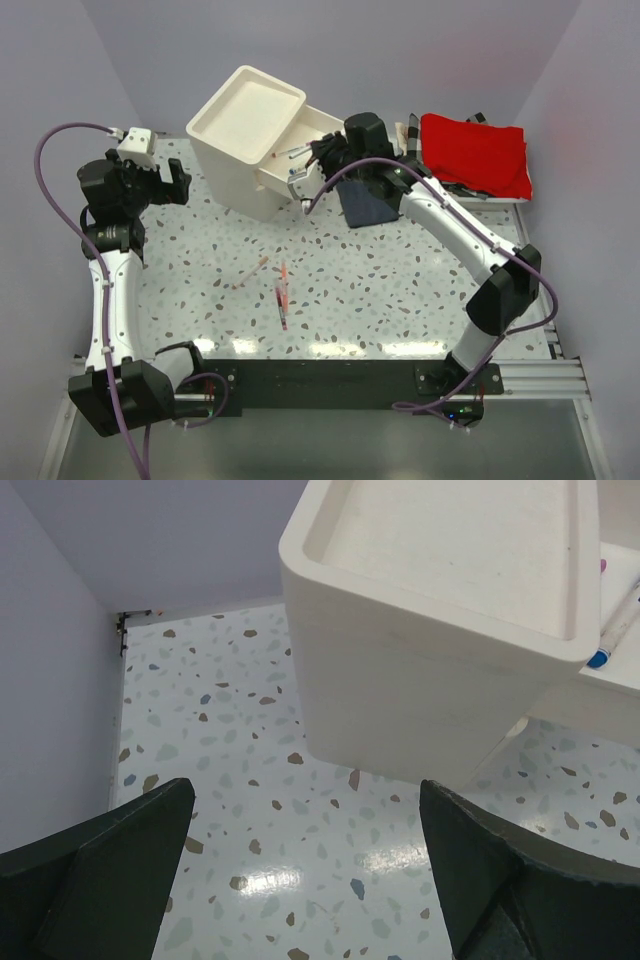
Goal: Sort the stationery into containers
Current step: Place the pen in the drawer, then pick up the pen from the center of the board, then place the pen in the drawer, then pick up the pen from the center of the board, then place the pen in the drawer.
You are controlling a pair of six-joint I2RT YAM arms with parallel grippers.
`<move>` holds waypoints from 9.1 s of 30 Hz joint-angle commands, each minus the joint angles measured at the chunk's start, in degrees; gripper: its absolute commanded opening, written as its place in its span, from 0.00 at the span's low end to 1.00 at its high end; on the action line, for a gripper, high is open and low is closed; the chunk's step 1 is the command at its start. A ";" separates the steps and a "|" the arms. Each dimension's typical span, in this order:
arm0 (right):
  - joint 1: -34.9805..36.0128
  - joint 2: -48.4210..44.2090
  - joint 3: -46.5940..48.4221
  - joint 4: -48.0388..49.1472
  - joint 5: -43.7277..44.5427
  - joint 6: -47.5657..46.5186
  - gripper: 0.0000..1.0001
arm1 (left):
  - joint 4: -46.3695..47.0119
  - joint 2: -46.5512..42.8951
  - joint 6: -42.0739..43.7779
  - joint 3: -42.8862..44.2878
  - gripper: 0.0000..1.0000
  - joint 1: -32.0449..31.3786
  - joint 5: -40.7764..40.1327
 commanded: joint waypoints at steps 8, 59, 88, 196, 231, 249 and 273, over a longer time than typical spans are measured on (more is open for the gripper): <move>-1.06 10.46 8.20 6.28 -0.90 -4.25 0.11 | 1.96 -1.40 -1.13 1.23 1.00 0.16 0.20; 22.05 15.91 -10.79 0.23 29.69 122.58 0.65 | -2.35 -2.36 2.56 -0.26 1.00 -0.10 -3.40; 24.60 24.01 -13.68 -0.47 28.02 121.44 0.00 | -2.09 -2.10 3.00 -0.61 1.00 -1.86 -6.04; 29.61 27.42 -1.38 -4.95 20.46 113.96 0.63 | -1.91 -1.75 -2.97 3.87 1.00 0.43 -13.86; 27.32 -5.79 -5.95 -1.35 14.75 71.29 0.00 | -0.94 4.31 0.45 13.18 1.00 0.34 -5.16; 10.02 -11.87 0.90 9.13 -1.56 27.05 0.00 | -2.70 3.88 2.30 16.97 1.00 0.60 -4.19; -1.68 10.28 18.39 -9.95 -15.22 4.54 0.00 | -2.88 1.94 2.04 12.75 1.00 1.92 -5.07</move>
